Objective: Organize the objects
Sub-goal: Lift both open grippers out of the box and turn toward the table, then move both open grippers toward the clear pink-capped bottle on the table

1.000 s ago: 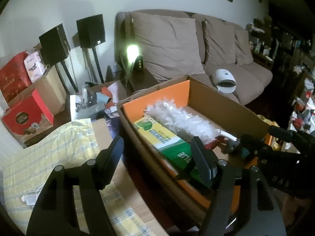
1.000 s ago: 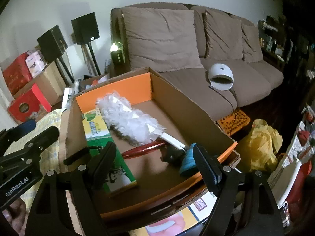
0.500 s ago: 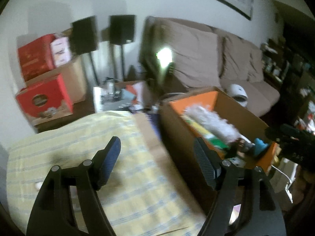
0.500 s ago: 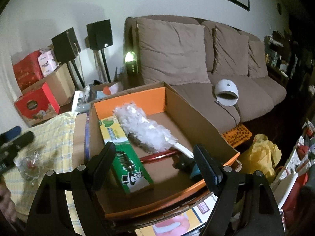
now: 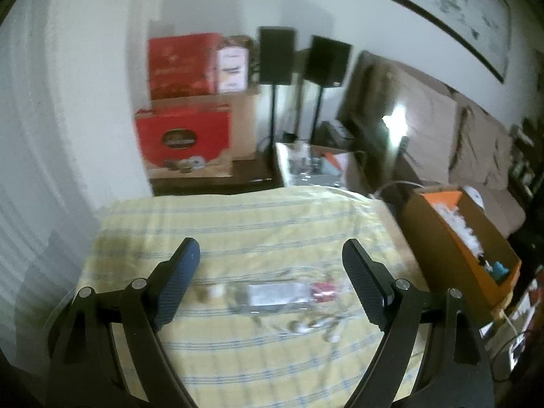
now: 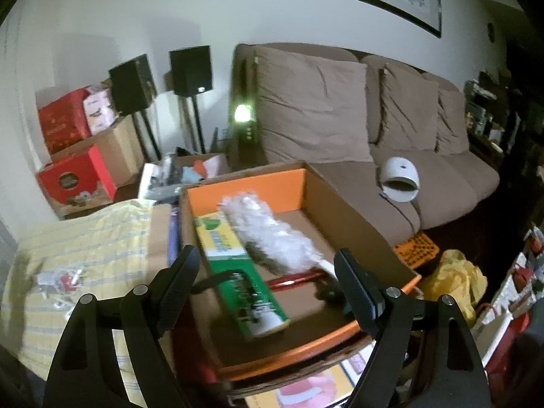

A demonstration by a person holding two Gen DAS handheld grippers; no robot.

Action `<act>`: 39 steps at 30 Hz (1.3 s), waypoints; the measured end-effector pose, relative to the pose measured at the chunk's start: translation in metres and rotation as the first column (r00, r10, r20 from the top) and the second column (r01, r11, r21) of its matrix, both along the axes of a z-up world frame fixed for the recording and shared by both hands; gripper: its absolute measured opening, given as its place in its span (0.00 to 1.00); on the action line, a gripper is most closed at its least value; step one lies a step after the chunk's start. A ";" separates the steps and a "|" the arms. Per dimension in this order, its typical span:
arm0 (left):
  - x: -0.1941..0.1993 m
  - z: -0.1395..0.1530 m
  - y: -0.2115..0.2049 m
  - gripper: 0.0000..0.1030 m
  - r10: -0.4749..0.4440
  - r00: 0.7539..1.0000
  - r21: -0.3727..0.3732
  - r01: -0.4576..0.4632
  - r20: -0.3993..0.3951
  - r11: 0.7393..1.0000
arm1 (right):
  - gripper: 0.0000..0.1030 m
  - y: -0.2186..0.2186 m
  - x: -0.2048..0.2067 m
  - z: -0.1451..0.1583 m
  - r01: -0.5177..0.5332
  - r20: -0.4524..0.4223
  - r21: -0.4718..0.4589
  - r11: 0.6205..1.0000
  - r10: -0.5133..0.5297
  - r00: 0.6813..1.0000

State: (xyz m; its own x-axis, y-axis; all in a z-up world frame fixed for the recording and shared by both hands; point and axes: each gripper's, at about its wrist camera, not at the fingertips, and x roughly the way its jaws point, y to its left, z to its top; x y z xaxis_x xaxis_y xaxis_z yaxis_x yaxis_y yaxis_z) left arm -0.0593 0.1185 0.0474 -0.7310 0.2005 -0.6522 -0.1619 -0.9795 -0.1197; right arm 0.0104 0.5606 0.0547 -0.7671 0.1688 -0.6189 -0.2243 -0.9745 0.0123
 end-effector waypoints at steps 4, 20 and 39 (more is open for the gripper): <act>-0.010 -0.004 -0.037 0.82 0.061 0.998 0.070 -0.063 0.026 0.996 | 0.80 -0.031 -0.006 0.001 -0.092 -0.005 -0.009 0.996 0.091 0.996; -0.031 -0.059 -0.057 0.82 0.011 0.985 0.056 -0.021 0.174 0.998 | 0.80 -0.207 -0.049 -0.084 -0.471 0.160 -0.144 0.871 0.490 0.857; -0.046 -0.086 -0.093 0.82 0.068 0.968 0.113 -0.098 0.241 0.989 | 0.61 -0.286 -0.099 -0.153 -0.519 0.311 -0.084 0.850 0.518 0.797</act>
State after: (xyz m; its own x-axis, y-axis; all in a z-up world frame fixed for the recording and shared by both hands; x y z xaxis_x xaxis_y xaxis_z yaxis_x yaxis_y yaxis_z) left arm -0.1049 0.0257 -0.0382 -0.5770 0.2348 -0.7823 -0.0332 -0.9638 -0.2647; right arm -0.0888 0.2744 -0.0982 -0.5085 -0.1950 -0.8387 0.3236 -0.9459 0.0237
